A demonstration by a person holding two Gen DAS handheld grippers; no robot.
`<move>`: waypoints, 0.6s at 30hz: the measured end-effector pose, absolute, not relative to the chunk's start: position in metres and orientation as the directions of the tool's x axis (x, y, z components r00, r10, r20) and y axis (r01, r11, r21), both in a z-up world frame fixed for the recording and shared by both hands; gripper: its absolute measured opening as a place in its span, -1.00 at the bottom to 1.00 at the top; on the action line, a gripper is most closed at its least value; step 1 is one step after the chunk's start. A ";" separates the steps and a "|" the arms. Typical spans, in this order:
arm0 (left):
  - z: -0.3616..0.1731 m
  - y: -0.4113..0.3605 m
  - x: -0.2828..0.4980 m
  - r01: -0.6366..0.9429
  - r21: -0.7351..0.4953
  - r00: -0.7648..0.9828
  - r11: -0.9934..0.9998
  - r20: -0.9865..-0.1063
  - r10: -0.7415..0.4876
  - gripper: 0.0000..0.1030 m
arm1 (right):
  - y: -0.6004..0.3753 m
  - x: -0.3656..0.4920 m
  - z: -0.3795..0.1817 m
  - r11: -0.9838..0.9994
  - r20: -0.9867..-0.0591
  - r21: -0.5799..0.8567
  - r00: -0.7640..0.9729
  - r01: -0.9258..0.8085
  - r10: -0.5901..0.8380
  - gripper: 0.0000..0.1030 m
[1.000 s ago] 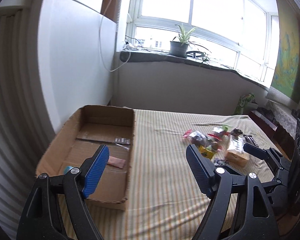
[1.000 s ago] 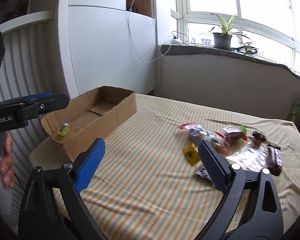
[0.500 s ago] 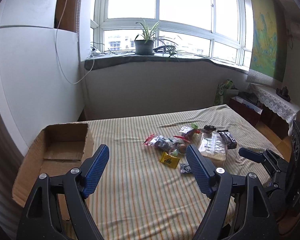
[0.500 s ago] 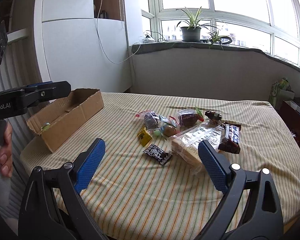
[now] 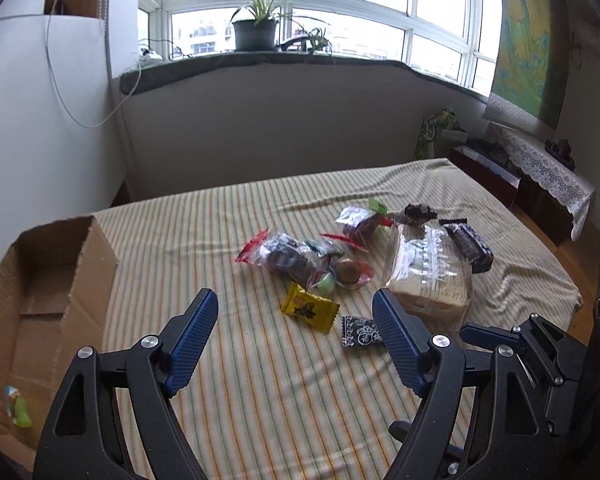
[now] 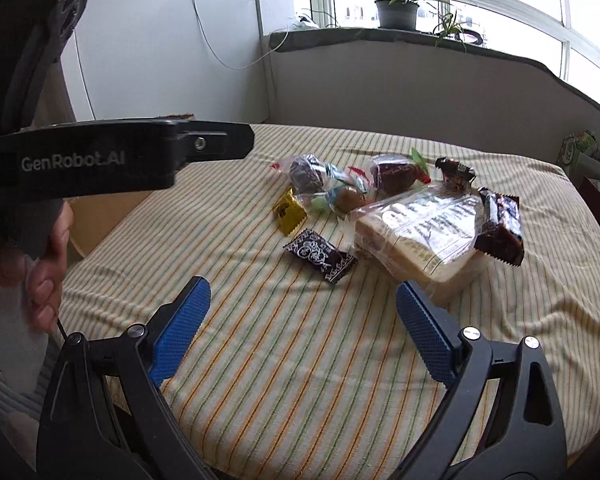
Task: Organize snacks
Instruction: 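Grasp the yellow packet with the left tool while the right tool grasps the black-and-white candy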
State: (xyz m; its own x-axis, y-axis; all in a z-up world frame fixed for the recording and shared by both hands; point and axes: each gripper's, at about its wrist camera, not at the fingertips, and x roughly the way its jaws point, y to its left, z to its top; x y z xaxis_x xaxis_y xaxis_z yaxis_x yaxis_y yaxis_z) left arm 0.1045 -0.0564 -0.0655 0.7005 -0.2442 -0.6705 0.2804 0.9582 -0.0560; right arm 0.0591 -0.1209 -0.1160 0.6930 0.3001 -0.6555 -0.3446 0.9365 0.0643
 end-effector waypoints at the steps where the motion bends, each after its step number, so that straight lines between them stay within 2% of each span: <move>1: -0.076 -0.058 0.110 0.284 -0.058 0.677 0.957 -0.695 -0.243 0.54 | -0.120 0.061 -0.122 0.934 -0.673 0.069 0.675 -0.351 0.303 0.86; 7: -0.107 -0.063 0.128 0.297 -0.100 0.590 0.950 -0.762 -0.265 0.54 | -0.121 0.074 -0.140 0.932 -0.733 0.079 0.612 -0.354 0.295 0.86; 12: -0.113 -0.071 0.143 0.335 -0.064 0.566 0.940 -0.783 -0.256 0.53 | -0.120 0.090 -0.140 0.924 -0.754 0.057 0.590 -0.377 0.288 0.86; 18: -0.120 -0.073 0.155 0.351 -0.078 0.544 0.933 -0.794 -0.271 0.15 | -0.110 0.117 -0.137 0.906 -0.777 0.023 0.563 -0.423 0.282 0.80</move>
State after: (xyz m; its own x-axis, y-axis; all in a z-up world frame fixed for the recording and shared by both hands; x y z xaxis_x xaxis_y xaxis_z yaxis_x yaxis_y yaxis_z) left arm 0.1547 -0.0732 -0.1195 0.5436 -0.2713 -0.7943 0.3514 0.9329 -0.0782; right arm 0.1167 -0.1101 -0.1369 0.5626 0.2824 -0.7770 -0.4234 0.9057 0.0226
